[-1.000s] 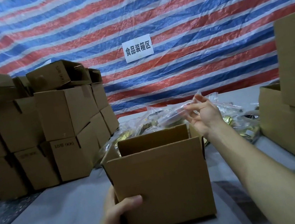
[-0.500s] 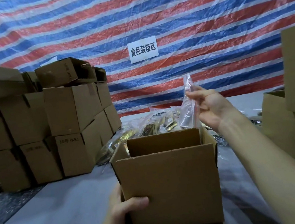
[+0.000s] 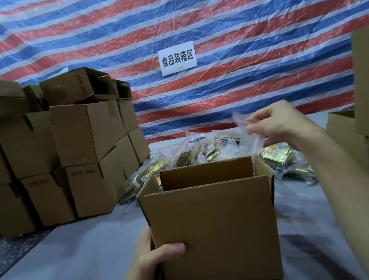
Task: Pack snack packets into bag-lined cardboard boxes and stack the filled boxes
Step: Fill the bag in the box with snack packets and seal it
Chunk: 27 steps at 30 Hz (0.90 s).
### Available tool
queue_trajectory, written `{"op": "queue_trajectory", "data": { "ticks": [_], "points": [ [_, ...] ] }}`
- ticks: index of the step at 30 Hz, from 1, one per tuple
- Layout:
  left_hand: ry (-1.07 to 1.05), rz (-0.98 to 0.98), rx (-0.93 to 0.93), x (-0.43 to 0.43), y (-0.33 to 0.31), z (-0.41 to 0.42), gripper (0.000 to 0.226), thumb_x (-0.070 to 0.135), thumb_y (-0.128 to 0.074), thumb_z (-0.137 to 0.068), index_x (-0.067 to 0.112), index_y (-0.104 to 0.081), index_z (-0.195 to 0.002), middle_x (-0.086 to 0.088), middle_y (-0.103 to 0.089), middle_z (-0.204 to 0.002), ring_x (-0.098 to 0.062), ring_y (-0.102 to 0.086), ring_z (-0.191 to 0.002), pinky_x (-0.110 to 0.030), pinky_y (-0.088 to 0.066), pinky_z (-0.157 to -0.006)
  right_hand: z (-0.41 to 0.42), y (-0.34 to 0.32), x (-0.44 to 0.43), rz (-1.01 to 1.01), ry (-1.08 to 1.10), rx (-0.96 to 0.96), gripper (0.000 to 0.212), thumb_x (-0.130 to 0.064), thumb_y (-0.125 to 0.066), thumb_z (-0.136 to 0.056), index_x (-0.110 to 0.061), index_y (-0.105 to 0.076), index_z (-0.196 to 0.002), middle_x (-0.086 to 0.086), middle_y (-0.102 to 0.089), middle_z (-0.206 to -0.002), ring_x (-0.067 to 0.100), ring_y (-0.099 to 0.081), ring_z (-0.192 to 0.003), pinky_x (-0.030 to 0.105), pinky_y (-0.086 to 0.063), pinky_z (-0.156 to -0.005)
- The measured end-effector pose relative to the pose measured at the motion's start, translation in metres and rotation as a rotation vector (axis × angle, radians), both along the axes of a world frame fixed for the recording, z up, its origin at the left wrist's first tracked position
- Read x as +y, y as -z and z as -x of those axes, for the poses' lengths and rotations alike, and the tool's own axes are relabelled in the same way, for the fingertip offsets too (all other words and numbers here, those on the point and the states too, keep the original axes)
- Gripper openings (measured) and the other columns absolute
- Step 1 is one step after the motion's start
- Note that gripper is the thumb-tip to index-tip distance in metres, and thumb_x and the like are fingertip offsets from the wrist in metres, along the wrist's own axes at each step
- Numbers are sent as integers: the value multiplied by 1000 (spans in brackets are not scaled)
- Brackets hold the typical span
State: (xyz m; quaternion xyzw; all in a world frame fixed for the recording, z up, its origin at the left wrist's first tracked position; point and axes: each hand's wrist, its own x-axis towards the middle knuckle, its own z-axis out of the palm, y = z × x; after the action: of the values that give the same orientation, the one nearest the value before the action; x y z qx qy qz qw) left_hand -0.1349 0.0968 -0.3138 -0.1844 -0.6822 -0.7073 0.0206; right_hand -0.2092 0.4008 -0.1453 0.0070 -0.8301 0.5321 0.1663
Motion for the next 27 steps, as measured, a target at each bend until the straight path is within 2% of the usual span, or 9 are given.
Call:
{"op": "queue_trajectory", "data": {
  "ticks": [3, 5, 8, 9, 11, 14, 20, 24, 27],
  "points": [
    [9, 3, -22, -1, 0, 2, 79, 52, -96, -39, 29, -73, -111, -15, -73, -118, -34, -71, -108, -38, -60, -80, -1, 3, 1, -136, 59, -144, 46, -16, -84, -80, 4, -61, -115, 19, -62, -128, 11, -72, -56, 22, -54, -52],
    [20, 0, -30, 0, -1, 2, 77, 52, -96, -40, 29, -73, -110, -14, -73, -118, -33, -71, -107, -35, -60, -79, -3, 2, 2, -153, 80, -167, 30, -5, -82, -81, 6, -62, -101, 20, -64, -120, 15, -72, -63, 21, -55, -48],
    [32, -6, -48, 1, -2, 0, 81, 52, -97, -37, 28, -73, -110, -12, -74, -116, -32, -72, -106, -36, -60, -79, -5, 11, -2, -242, 208, -98, 5, 3, -74, -86, 4, -70, -89, 16, -73, -93, 22, -74, -73, 43, -63, -77],
    [33, -1, -52, 1, -2, 0, 86, 51, -97, -36, 25, -72, -114, -12, -74, -116, -31, -72, -106, -37, -60, -80, -6, 15, -6, -271, 242, -65, 3, 2, -71, -89, 1, -72, -86, 14, -73, -87, 22, -74, -72, 46, -62, -79],
    [34, 4, -62, 1, -2, 0, 95, 47, -97, -39, 18, -65, -123, -12, -74, -117, -31, -72, -107, -40, -60, -83, -9, 20, -15, -286, 252, -20, 14, -1, -65, -94, -6, -72, -83, 12, -72, -86, 23, -72, -70, 45, -64, -72],
    [33, -18, -56, 1, -1, 0, 87, 32, -91, -47, 10, -62, -126, -15, -74, -116, -34, -72, -106, -39, -60, -80, -18, 6, -26, -310, 230, 13, 23, -4, -58, -98, -19, -66, -83, 7, -68, -97, 25, -70, -77, 43, -64, -67],
    [40, 3, -16, 0, -3, -3, 88, 33, -88, -46, 11, -62, -127, -11, -75, -116, -30, -71, -108, -37, -59, -82, -45, -45, -39, -515, 181, 46, 26, 0, -51, -97, -21, -62, -87, 8, -67, -97, 23, -66, -84, 38, -56, -62],
    [54, 24, 0, 0, -3, 0, 88, 30, -90, -42, 11, -65, -124, -11, -76, -112, -30, -71, -106, -34, -58, -79, -70, -78, -40, -565, 242, 176, 29, 4, -52, -90, -23, -63, -91, 8, -67, -101, 31, -65, -96, 56, -56, -85],
    [65, 24, 7, 0, 0, 1, 87, 30, -92, -42, 14, -66, -123, -8, -77, -111, -25, -73, -103, -29, -59, -76, -85, -98, -40, -636, 287, 353, 25, -3, -50, -94, -23, -64, -99, 8, -68, -104, 33, -63, -100, 57, -54, -87]
  ]
}}
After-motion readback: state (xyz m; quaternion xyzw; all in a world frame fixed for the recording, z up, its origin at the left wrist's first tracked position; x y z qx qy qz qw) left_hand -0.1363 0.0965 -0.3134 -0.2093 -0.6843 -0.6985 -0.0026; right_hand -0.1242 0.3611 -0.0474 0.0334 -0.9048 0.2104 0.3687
